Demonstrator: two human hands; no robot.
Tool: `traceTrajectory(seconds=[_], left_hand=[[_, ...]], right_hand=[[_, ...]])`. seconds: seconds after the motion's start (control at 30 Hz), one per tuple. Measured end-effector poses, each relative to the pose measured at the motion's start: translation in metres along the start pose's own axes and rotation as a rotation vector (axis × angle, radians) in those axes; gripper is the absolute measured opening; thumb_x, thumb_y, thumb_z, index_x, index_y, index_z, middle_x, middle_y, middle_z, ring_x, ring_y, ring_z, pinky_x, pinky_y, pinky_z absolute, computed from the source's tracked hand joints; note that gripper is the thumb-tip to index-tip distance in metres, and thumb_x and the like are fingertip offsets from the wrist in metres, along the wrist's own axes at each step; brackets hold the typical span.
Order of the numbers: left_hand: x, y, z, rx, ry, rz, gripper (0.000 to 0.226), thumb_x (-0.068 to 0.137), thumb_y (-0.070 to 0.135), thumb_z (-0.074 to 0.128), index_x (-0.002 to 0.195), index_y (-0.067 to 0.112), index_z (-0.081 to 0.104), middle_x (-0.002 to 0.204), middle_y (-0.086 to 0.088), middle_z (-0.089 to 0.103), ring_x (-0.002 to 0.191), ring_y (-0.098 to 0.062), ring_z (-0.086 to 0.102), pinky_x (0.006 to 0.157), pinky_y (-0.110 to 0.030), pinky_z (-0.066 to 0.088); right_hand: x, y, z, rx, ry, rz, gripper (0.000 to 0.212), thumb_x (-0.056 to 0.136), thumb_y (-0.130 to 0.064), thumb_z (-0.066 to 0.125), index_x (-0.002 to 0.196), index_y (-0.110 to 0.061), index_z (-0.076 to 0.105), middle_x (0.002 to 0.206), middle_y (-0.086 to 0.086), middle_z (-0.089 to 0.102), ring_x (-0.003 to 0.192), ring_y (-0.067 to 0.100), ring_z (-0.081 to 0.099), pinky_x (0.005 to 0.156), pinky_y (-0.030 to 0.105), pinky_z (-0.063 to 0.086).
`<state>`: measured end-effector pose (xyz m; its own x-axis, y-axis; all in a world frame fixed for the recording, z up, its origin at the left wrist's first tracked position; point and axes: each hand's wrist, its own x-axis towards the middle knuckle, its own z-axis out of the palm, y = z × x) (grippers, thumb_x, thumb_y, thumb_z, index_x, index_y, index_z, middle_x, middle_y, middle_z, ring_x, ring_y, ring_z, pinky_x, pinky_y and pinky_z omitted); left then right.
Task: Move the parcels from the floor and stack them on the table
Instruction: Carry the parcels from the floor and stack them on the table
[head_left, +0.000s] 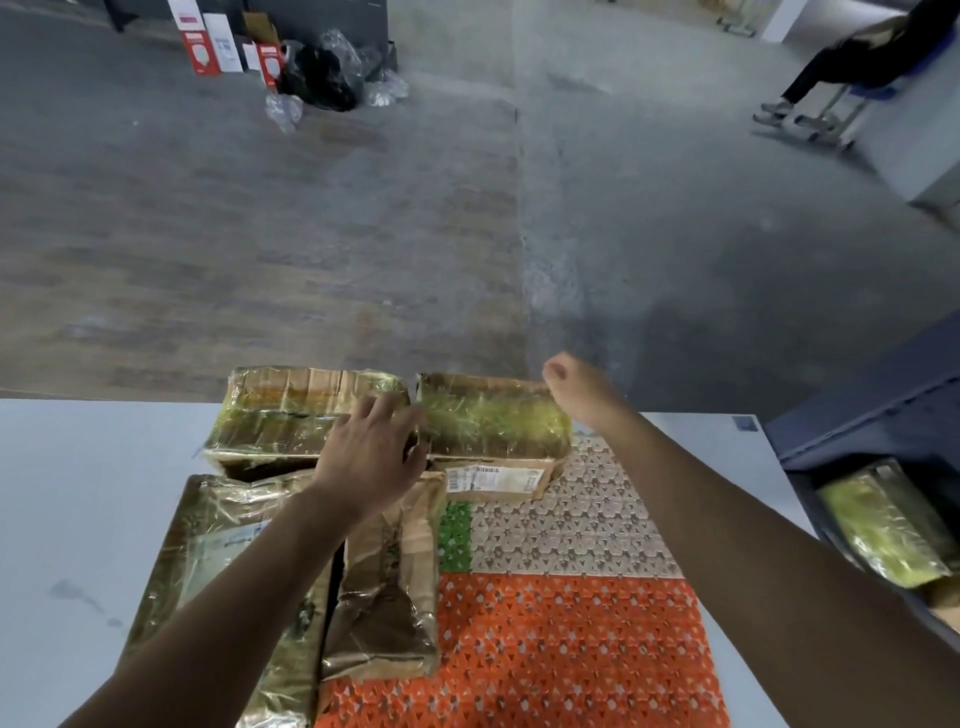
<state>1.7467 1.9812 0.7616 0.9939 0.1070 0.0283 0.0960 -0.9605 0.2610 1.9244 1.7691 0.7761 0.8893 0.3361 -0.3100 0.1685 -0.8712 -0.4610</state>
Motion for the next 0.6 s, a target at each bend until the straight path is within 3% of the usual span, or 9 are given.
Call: traceTrajectory(seconds=[0.07, 0.17, 0.27, 0.33, 0.47, 0.6], left_hand=[[0.002, 0.009, 0.003, 0.023, -0.037, 0.014, 0.047, 0.093, 0.044, 0.044, 0.137, 0.028, 0.043, 0.142, -0.004, 0.041, 0.13, -0.025, 0.039, 0.098, -0.044, 0.042], [0.002, 0.015, 0.005, 0.051, -0.052, 0.0, 0.05, 0.091, 0.046, 0.047, 0.138, 0.03, 0.042, 0.144, -0.005, 0.041, 0.131, -0.028, 0.038, 0.098, -0.047, 0.041], [0.001, 0.02, 0.008, 0.093, -0.049, 0.013, 0.057, 0.083, 0.049, 0.054, 0.135, 0.025, 0.046, 0.146, -0.009, 0.041, 0.134, -0.031, 0.036, 0.097, -0.051, 0.041], [0.003, 0.026, 0.012, 0.11, -0.03, 0.026, 0.056, 0.08, 0.049, 0.058, 0.128, 0.02, 0.051, 0.145, -0.01, 0.042, 0.136, -0.031, 0.035, 0.098, -0.051, 0.04], [0.006, 0.034, 0.023, 0.145, -0.022, 0.026, 0.067, 0.077, 0.051, 0.063, 0.129, 0.01, 0.05, 0.143, -0.015, 0.044, 0.137, -0.032, 0.034, 0.107, -0.049, 0.035], [0.004, 0.037, 0.033, 0.162, -0.035, 0.031, 0.08, 0.07, 0.042, 0.074, 0.135, 0.009, 0.043, 0.141, -0.019, 0.046, 0.134, -0.036, 0.039, 0.105, -0.053, 0.039]], right_hand=[[-0.01, 0.011, 0.002, 0.049, -0.093, 0.023, 0.037, 0.106, -0.034, 0.031, 0.132, -0.017, 0.049, 0.094, 0.002, 0.059, 0.076, 0.02, 0.059, 0.061, 0.028, 0.043], [-0.011, 0.026, 0.009, 0.19, -0.002, 0.051, 0.039, 0.106, -0.03, 0.031, 0.139, -0.016, 0.046, 0.092, 0.002, 0.057, 0.071, 0.021, 0.057, 0.06, 0.028, 0.047], [-0.008, 0.049, 0.026, 0.276, 0.026, 0.103, 0.035, 0.106, -0.024, 0.031, 0.129, -0.011, 0.053, 0.102, 0.009, 0.062, 0.089, 0.028, 0.064, 0.079, 0.041, 0.056], [-0.007, 0.063, 0.04, 0.375, -0.018, 0.141, 0.028, 0.105, -0.014, 0.034, 0.121, -0.013, 0.057, 0.107, 0.009, 0.065, 0.103, 0.035, 0.064, 0.089, 0.051, 0.054], [-0.005, 0.081, 0.063, 0.081, -0.159, 0.076, 0.039, 0.095, -0.001, 0.052, 0.131, -0.013, 0.053, 0.128, 0.009, 0.062, 0.106, 0.024, 0.062, 0.08, 0.026, 0.049], [0.006, 0.09, 0.076, 0.108, -0.209, -0.018, 0.02, 0.098, -0.018, 0.054, 0.112, -0.018, 0.067, 0.114, 0.006, 0.07, 0.096, 0.019, 0.068, 0.088, 0.037, 0.055]])
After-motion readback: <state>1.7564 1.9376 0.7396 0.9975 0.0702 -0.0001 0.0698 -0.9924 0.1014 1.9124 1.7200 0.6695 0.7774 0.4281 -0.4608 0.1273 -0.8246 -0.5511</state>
